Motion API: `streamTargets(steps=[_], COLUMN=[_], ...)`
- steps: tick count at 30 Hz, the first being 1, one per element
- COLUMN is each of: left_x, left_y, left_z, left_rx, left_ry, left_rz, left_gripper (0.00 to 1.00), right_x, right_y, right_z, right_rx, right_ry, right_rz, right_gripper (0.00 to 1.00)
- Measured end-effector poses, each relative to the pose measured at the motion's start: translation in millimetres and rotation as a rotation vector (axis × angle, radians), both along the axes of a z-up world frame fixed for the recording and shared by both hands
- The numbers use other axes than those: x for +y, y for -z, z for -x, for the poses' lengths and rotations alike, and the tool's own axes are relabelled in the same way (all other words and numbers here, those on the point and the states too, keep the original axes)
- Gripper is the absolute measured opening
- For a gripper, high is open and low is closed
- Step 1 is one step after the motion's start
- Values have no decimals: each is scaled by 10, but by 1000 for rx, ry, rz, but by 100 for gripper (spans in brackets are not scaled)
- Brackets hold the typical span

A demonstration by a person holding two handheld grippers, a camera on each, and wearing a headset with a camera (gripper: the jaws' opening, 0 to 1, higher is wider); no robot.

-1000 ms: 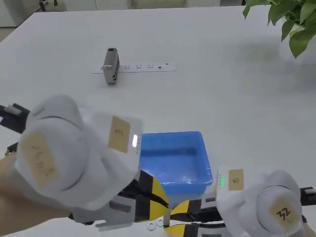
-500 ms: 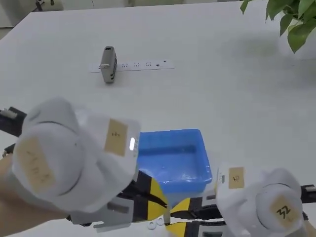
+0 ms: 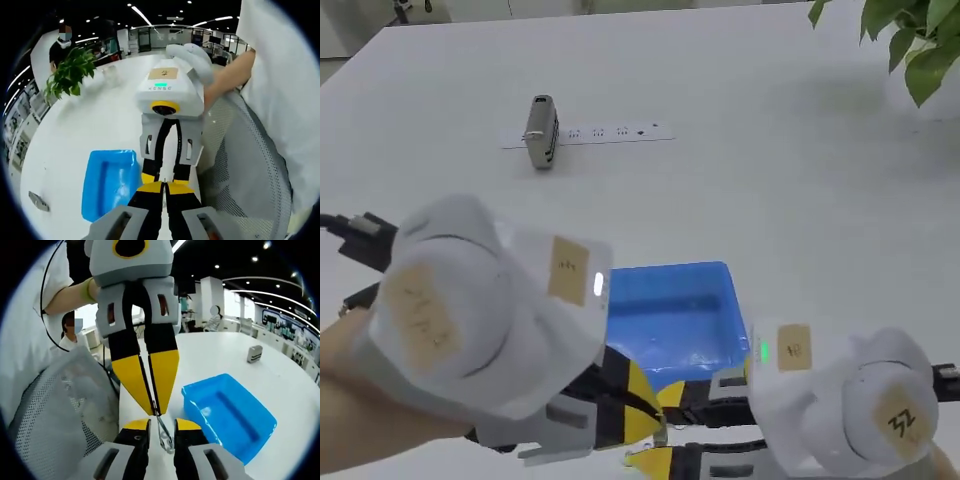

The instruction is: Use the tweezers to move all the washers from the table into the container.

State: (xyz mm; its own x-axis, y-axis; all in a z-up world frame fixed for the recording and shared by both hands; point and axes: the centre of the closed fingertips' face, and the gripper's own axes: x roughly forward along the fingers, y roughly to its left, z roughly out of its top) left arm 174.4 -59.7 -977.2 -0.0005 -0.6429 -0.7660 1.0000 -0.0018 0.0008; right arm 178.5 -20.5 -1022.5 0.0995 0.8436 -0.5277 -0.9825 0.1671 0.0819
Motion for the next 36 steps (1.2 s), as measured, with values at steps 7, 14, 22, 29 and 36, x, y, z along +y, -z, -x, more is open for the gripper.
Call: streamTargets(steps=[7, 14, 22, 29, 36], left_x=[-20, 202, 755, 955, 1144], left_y=[-24, -183, -275, -130, -238], left_z=[-31, -90, -76, -34, -159], left_rx=[60, 62, -69, -114, -192], left_ry=[-149, -427, -758, -897, -1063], left_rz=[111, 309, 395, 392, 547], left_gripper=[0, 23, 48, 74, 90], right_x=[-45, -29, 10, -75, -201], right_y=[46, 41, 35, -66, -257], right_z=[-36, -117, -151, -198, -341], right_rx=[6, 74, 93, 199, 295], right_ry=[12, 99, 131, 187, 271], right_rz=[29, -32, -48, -133, -239], right_gripper=[3, 3, 2, 2, 2])
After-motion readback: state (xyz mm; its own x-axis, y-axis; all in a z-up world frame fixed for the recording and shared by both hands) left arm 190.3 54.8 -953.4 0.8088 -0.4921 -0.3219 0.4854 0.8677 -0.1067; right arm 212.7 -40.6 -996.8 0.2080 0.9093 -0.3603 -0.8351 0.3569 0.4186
